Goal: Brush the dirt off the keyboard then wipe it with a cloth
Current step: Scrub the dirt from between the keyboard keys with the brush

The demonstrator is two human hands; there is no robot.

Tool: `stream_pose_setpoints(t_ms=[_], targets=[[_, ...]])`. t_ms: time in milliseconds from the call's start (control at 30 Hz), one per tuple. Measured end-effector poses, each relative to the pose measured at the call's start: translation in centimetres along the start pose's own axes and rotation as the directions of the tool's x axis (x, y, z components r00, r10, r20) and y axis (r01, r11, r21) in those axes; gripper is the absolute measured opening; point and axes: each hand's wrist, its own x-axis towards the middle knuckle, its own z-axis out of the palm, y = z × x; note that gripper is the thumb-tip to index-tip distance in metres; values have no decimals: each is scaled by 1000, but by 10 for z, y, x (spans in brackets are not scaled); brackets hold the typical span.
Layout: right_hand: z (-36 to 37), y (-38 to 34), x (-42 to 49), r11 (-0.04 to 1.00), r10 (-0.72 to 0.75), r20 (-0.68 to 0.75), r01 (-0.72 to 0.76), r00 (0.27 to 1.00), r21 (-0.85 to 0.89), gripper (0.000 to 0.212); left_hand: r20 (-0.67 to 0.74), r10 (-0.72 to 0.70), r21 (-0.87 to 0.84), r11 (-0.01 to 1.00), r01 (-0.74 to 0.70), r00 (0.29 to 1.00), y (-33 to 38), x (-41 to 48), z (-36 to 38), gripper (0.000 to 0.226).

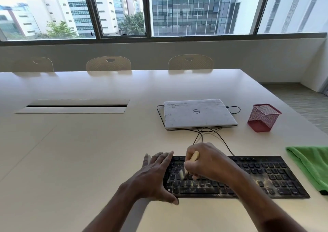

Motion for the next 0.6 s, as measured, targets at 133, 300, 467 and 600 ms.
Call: stream_pose_setpoints(t_ms=[133, 300, 467, 600], targets=[[1, 5, -3, 999, 46, 111, -47, 993, 10, 13, 5, 7, 6, 1000, -7, 1000, -1, 1, 1, 148], [0, 2, -2, 998, 27, -26, -25, 999, 51, 14, 16, 14, 6, 1000, -14, 1000, 3, 3, -1, 147], [7, 6, -3, 998, 64, 78, -65, 995, 22, 13, 13, 14, 11, 1000, -14, 1000, 4, 4, 0, 147], [-3, 4, -3, 1000, -7, 32, 6, 999, 22, 14, 13, 13, 4, 1000, -13, 1000, 4, 4, 0, 147]])
